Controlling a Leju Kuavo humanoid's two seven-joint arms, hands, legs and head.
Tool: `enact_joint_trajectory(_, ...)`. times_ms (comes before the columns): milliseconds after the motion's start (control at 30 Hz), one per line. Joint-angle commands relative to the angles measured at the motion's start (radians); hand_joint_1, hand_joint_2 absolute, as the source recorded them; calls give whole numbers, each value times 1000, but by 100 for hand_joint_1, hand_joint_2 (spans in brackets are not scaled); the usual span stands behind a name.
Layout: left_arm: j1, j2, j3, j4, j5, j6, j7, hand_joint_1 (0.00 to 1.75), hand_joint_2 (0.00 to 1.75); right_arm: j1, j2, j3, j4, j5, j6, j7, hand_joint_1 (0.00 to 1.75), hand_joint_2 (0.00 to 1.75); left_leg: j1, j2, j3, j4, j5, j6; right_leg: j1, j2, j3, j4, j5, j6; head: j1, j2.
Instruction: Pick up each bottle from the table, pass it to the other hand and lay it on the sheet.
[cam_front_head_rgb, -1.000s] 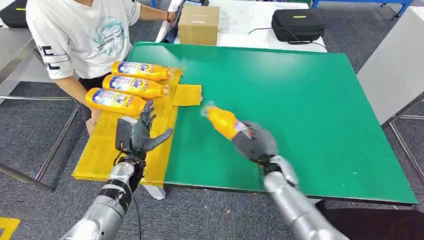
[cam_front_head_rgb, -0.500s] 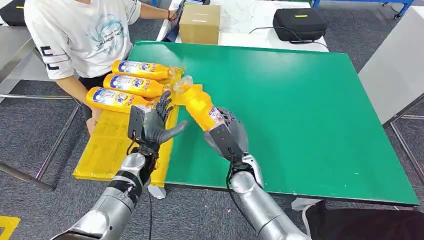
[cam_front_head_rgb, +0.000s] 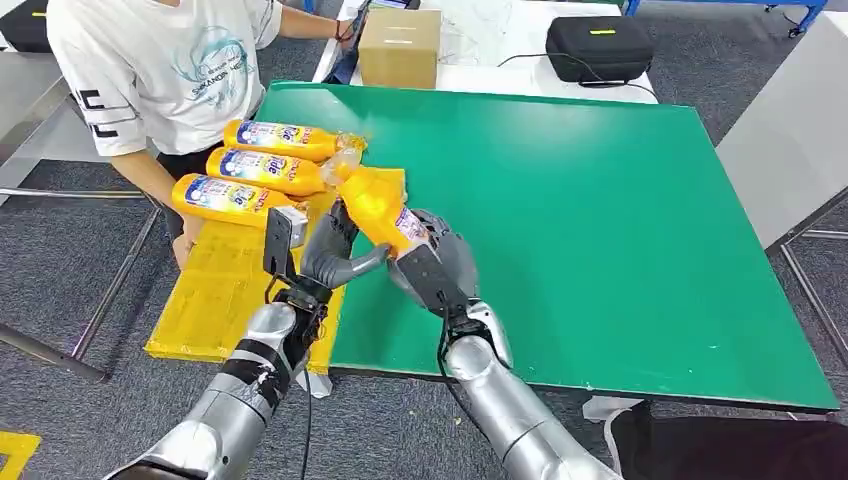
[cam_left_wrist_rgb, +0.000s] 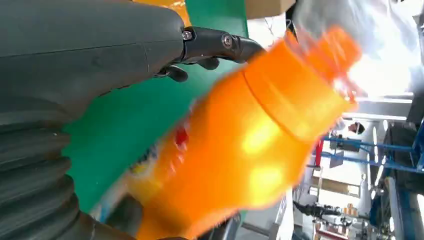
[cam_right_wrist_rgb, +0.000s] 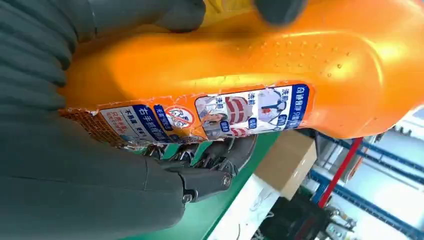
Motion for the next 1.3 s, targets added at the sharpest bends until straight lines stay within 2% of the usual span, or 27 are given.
enact_joint_trajectory(33,-41,4,-69,43,4,-30,7,0,175,-100,64,100,192,37,15,3,175,175,0,2,2,0,-2,-1,0,2,2,1,-1,-1,0,0)
enact_joint_trajectory(367,-47,13,-73,49,16,-23,13,0,175,-109,66,141,204,20,42,10,175,175,1,1,5,0,-3,-1,1,0,5,0,-2,-2,0,0)
enact_joint_trajectory(400,-53,13,-72,64,18,-20,16,28,175,-109,66,147,203,15,39,11,175,175,0,0,3,0,-1,-1,0,0,2,0,-1,-1,0,0)
enact_joint_trajectory(433,-56,11,-58,76,43,-46,9,175,175,-110,66,153,205,16,35,9,175,175,1,0,3,0,-2,-1,1,0,3,0,-2,-1,0,0)
enact_joint_trajectory(500,-57,13,-38,85,56,-34,0,175,175,-104,63,155,200,18,25,9,175,175,0,0,6,0,-2,-1,1,0,5,0,-3,-2,0,0)
enact_joint_trajectory(567,-56,16,-33,84,64,-44,-1,175,175,-101,60,155,197,16,26,8,175,175,0,0,2,0,-1,-1,0,0,2,0,-1,-1,0,0)
enact_joint_trajectory(600,-53,14,-17,81,78,-38,5,175,175,-99,56,157,198,27,4,21,141,175,1,0,5,0,-2,-1,1,0,4,0,-2,-2,0,0)
enact_joint_trajectory(633,-50,15,-9,72,81,-27,4,175,175,-95,54,151,193,19,1,20,12,175,1,0,5,0,-3,-1,1,0,4,0,-3,-2,0,0)
enact_joint_trajectory(667,-48,17,-4,66,84,-22,3,175,175,-93,51,147,192,14,1,17,2,175,0,0,3,-1,-1,-1,0,0,3,0,-2,-1,0,0)
enact_joint_trajectory(1033,-37,21,28,33,109,-9,-2,175,175,-78,39,114,172,-12,-29,9,0,175,1,0,3,0,-1,-1,1,0,3,0,-2,-1,0,0)
enact_joint_trajectory(1200,-46,53,35,20,32,99,-42,175,175,-45,10,60,92,-53,-59,-27,0,175,1,-1,4,0,-2,-1,1,-1,4,-1,-2,-2,0,0)
enact_joint_trajectory(1300,-48,55,37,20,33,99,-41,175,175,-46,9,60,90,-53,-58,-27,0,175,0,0,2,-1,-1,-1,0,0,1,-1,-1,-1,0,0)
